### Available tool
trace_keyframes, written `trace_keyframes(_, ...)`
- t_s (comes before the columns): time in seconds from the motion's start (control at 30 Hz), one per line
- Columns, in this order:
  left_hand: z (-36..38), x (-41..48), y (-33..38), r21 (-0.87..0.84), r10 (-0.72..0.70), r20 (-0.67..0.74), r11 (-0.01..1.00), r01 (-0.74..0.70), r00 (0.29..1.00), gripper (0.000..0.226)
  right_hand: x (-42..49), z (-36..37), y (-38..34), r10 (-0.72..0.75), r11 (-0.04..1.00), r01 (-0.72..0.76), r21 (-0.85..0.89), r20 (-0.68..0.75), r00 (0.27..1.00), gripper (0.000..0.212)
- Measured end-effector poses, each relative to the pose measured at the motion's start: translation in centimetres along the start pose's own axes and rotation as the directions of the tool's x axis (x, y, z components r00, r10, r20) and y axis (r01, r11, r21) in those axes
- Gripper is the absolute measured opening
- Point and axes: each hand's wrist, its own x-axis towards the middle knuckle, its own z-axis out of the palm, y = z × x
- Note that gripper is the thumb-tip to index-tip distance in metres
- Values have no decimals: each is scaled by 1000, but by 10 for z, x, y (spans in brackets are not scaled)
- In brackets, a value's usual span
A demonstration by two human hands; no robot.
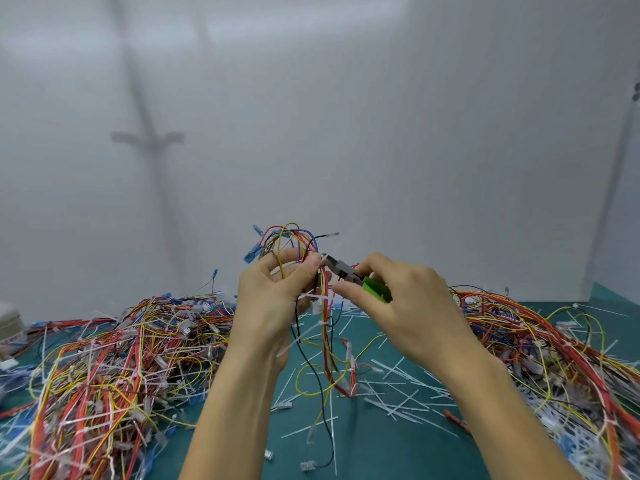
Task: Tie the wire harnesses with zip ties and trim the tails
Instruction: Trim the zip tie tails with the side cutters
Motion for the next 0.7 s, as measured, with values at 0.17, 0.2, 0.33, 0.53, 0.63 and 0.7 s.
trace_keyframes(0.17,1,0,1,-30,8,-49,999,-10,999,11,0,-4,9,-50,998,51,24,-8,999,54)
trace_keyframes(0.2,2,-1,1,-34,9,-58,999,-11,998,11,0,-4,9,-53,998,53,29,-8,999,54)
trace_keyframes(0.33,3,-2,2,-13,28,-77,999,-29,997,13,0,-3,8,-60,998,59,26,2,998,55)
trace_keyframes(0.53,3,-2,2,-21,49,-114,998,-51,992,14,-1,0,8,-65,997,64,-49,-11,998,50)
trace_keyframes(0.63,2,-1,3,-50,51,-130,997,-58,990,15,0,1,5,-67,995,65,-71,-27,997,45)
trace_keyframes(0.7,1,0,3,-58,61,-138,996,-70,989,16,-1,2,3,-70,995,68,-70,-28,997,43)
